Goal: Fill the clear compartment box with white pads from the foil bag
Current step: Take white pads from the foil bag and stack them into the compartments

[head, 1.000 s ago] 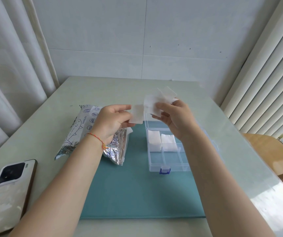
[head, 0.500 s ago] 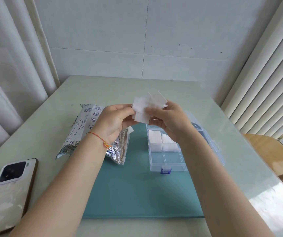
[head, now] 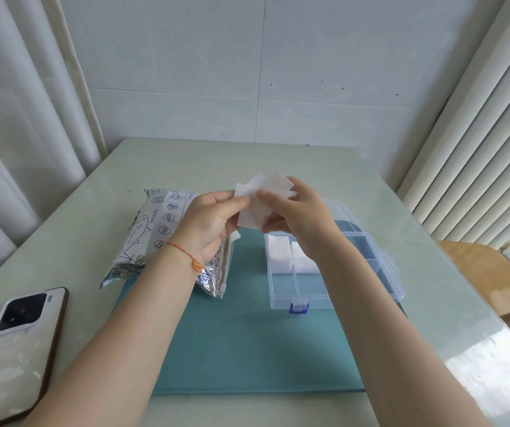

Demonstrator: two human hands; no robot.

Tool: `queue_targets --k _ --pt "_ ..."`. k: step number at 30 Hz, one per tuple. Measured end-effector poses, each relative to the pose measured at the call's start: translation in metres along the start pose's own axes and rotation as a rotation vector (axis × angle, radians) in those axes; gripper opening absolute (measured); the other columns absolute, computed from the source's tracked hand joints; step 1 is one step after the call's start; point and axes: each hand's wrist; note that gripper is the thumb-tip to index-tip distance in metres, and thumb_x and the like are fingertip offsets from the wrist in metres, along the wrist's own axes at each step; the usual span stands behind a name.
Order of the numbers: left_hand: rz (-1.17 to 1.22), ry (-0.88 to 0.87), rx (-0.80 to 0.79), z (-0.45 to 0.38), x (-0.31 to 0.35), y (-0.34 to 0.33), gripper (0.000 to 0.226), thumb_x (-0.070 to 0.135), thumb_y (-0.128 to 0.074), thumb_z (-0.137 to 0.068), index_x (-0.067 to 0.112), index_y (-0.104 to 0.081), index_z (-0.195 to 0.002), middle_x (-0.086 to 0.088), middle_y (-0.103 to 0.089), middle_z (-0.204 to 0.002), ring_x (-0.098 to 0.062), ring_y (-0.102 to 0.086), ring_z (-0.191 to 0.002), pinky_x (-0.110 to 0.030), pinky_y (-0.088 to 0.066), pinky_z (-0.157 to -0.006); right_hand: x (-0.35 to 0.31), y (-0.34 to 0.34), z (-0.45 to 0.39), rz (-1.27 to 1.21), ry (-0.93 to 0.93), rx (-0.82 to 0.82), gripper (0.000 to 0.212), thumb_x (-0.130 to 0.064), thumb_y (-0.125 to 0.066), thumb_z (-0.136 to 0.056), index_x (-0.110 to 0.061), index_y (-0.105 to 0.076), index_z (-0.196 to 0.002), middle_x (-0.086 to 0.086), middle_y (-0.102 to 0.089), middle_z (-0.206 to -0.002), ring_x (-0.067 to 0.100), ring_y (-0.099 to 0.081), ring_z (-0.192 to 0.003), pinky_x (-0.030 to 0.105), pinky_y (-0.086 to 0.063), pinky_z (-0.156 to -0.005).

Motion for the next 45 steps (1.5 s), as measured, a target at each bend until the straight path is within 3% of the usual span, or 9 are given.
queue_targets --k 3,9,16,22,25,30,33,38,45 --pt "-0.016 0.030 0.094 -0.002 0.000 0.001 0.017 0.002 -0.057 -0.093 -0.006 -0.067 -0.104 -0.010 -0.071 -0.083 -0.018 -0.067 -0.073 -0.025 -0.058 -0.065 -0.002 0.003 -0.001 0.018 -0.004 0.060 0.016 -0.021 -0.061 -0.095 -0.010 -0.060 -0.106 0.011 -0.062 -0.086 0.023 -0.062 -0.060 0.032 -0.054 -0.056" --pt "0.045 0.115 0.111 0.001 0.003 0.002 0.012 0.007 -0.056 -0.095 0.004 -0.066 -0.093 -0.010 -0.071 -0.078 -0.022 -0.069 -0.067 -0.030 -0.060 -0.057 -0.001 0.008 -0.006 0.152 0.125 0.191 0.002 -0.015 -0.070 -0.088 -0.014 -0.068 -0.088 0.001 -0.061 -0.079 0.010 -0.059 -0.068 0.025 -0.054 -0.062" --pt "0.043 0.122 0.184 -0.001 0.001 0.006 0.015 0.007 -0.050 -0.099 -0.002 -0.059 -0.107 -0.020 -0.069 -0.091 -0.024 -0.073 -0.066 -0.027 -0.057 -0.050 -0.001 0.019 -0.009 0.137 0.142 0.304 0.006 -0.014 -0.059 -0.094 -0.013 -0.063 -0.090 0.001 -0.065 -0.081 0.009 -0.058 -0.068 0.024 -0.046 -0.057" --pt "-0.193 0.196 0.000 0.003 0.001 0.005 0.017 0.011 -0.054 -0.097 0.003 -0.065 -0.109 -0.017 -0.072 -0.087 -0.027 -0.072 -0.072 -0.027 -0.057 -0.051 -0.018 0.024 0.002 0.397 0.216 -0.081 0.035 -0.001 -0.045 -0.095 -0.023 -0.072 -0.091 -0.001 -0.068 -0.087 0.014 -0.054 -0.071 0.023 -0.044 -0.062" --pt "-0.260 0.235 -0.094 0.007 0.001 0.001 0.018 0.014 -0.056 -0.097 0.004 -0.064 -0.110 -0.018 -0.072 -0.092 -0.030 -0.072 -0.076 -0.028 -0.057 -0.052 -0.021 0.016 0.007 0.625 0.221 -0.155 0.034 -0.004 -0.049 -0.093 -0.028 -0.073 -0.094 0.003 -0.068 -0.086 0.025 -0.057 -0.074 0.036 -0.049 -0.064" --pt "-0.240 0.275 -0.199 0.012 0.006 -0.004 0.018 0.019 -0.051 -0.099 0.007 -0.065 -0.103 -0.016 -0.072 -0.090 -0.029 -0.072 -0.076 -0.027 -0.056 -0.053 -0.022 0.009 0.008 0.690 0.250 -0.132 0.023 -0.007 -0.067 -0.085 -0.022 -0.070 -0.102 -0.003 -0.064 -0.080 0.003 -0.051 -0.063 0.015 -0.044 -0.058" --pt "-0.133 0.332 -0.233 0.013 0.010 -0.005 0.026 0.018 -0.042 -0.102 0.006 -0.065 -0.099 -0.016 -0.073 -0.088 -0.029 -0.072 -0.075 -0.025 -0.055 -0.052 -0.019 0.010 0.008 0.759 0.286 -0.089 0.023 -0.006 -0.068 -0.083 -0.021 -0.068 -0.100 0.000 -0.067 -0.082 0.004 -0.053 -0.066 0.010 -0.042 -0.059" --pt "-0.024 0.375 -0.232 0.012 0.010 -0.003 0.027 0.014 -0.038 -0.102 0.001 -0.061 -0.103 -0.018 -0.073 -0.088 -0.032 -0.073 -0.075 -0.025 -0.055 -0.051 -0.017 0.005 0.008 0.798 0.347 -0.066 0.022 -0.005 -0.066 -0.082 -0.021 -0.068 -0.098 -0.002 -0.067 -0.082 0.010 -0.056 -0.075 0.011 -0.040 -0.063" --pt "-0.009 0.344 -0.253 0.011 0.010 -0.003 0.023 0.009 -0.042 -0.097 0.000 -0.063 -0.099 -0.019 -0.071 -0.087 -0.033 -0.072 -0.079 -0.025 -0.057 -0.056 -0.011 0.000 0.006 0.769 0.356 -0.008 0.017 -0.004 -0.067 -0.081 -0.017 -0.069 -0.092 -0.004 -0.065 -0.075 0.002 -0.049 -0.064 0.009 -0.040 -0.060"
Point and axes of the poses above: each hand's wrist, its own z-axis away from the middle knuckle, its own y-axis out of the back of the hand, x = y × z
